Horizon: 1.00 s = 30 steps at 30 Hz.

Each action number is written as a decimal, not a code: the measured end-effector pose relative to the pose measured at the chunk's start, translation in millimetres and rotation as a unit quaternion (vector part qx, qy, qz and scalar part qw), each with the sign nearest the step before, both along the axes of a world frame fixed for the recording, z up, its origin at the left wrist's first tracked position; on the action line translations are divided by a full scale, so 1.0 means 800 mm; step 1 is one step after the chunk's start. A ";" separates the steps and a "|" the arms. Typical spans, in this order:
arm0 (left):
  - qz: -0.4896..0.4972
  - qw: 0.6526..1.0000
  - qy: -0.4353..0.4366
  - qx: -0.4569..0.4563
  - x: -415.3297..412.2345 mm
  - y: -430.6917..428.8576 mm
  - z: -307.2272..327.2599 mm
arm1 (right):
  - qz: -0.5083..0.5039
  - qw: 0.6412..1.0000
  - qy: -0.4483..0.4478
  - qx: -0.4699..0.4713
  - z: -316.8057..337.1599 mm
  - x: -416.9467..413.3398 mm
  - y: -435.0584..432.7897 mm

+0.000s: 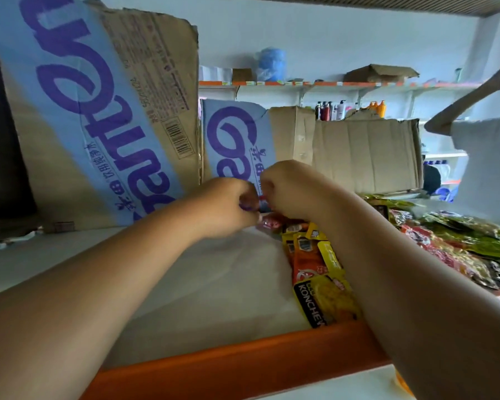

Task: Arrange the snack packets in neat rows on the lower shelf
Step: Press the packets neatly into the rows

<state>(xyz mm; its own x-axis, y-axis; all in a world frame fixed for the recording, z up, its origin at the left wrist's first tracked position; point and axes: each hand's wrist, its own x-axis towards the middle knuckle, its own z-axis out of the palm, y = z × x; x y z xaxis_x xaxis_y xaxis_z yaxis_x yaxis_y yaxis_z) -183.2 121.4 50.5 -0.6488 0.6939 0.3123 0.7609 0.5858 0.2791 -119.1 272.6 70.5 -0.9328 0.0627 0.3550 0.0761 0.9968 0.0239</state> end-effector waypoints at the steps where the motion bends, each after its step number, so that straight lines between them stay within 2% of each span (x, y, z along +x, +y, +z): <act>1: -0.001 0.999 0.010 0.035 0.001 -0.001 0.001 | 0.013 0.996 0.045 -0.071 0.002 -0.001 0.002; 2: -0.011 0.997 0.020 0.071 0.001 -0.002 0.001 | 0.023 0.984 0.087 -0.153 0.004 -0.001 0.004; 4: -0.031 0.993 0.031 0.113 0.001 -0.005 0.003 | 0.039 0.938 0.143 -0.314 0.007 -0.001 0.006; 6: -0.030 0.992 0.019 0.123 0.004 -0.007 0.005 | 0.056 0.877 0.137 -0.456 0.008 0.001 0.008; 12: -0.012 0.986 0.065 0.153 0.012 -0.011 0.010 | 0.094 0.755 0.087 -0.642 0.002 -0.003 0.005; 13: -0.004 0.988 0.064 0.140 0.013 -0.012 0.012 | 0.089 0.763 0.075 -0.636 -0.001 -0.006 0.006; 14: 0.007 0.991 0.062 0.118 0.012 -0.014 0.014 | 0.072 0.814 0.066 -0.572 -0.004 -0.009 0.009; 15: 0.022 0.994 0.057 0.092 0.012 -0.016 0.016 | 0.050 0.894 0.050 -0.442 -0.006 -0.013 0.015; 16: 0.041 0.996 0.049 0.066 0.009 -0.019 0.016 | 0.034 0.954 0.013 -0.297 -0.009 -0.017 0.018; 17: 0.058 0.997 0.036 0.040 0.007 -0.021 0.017 | 0.027 0.983 -0.039 -0.176 -0.012 -0.019 0.018; 18: 0.076 0.997 0.021 0.013 0.005 -0.023 0.017 | 0.021 0.991 -0.096 -0.094 -0.017 -0.019 0.017; 20: 0.104 0.993 -0.002 -0.057 0.002 -0.026 0.016 | 0.008 0.983 -0.183 -0.004 -0.029 -0.020 0.016; 23: 0.135 0.974 -0.033 -0.181 -0.001 -0.030 0.013 | 0.006 0.974 -0.223 0.032 -0.034 -0.020 0.010; 25: 0.147 0.960 -0.052 -0.233 -0.001 -0.031 0.012 | 0.022 0.978 -0.209 0.003 -0.026 -0.015 0.003; 28: 0.148 0.955 -0.065 -0.248 -0.005 -0.035 0.014 | 0.094 0.966 -0.196 -0.138 -0.011 0.001 -0.009; 30: 0.149 0.952 -0.080 -0.255 -0.008 -0.037 0.016 | 0.128 0.958 -0.178 -0.184 -0.008 0.009 -0.011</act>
<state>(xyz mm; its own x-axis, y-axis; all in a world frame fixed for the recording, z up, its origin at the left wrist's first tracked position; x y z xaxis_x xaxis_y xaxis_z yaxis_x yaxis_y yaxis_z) -189.4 91.9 63.5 -0.8518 0.5063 -0.1347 0.5110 0.8596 -0.0006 -112.1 263.9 64.1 -0.9922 -0.1245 0.0090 -0.1197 0.9279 -0.3530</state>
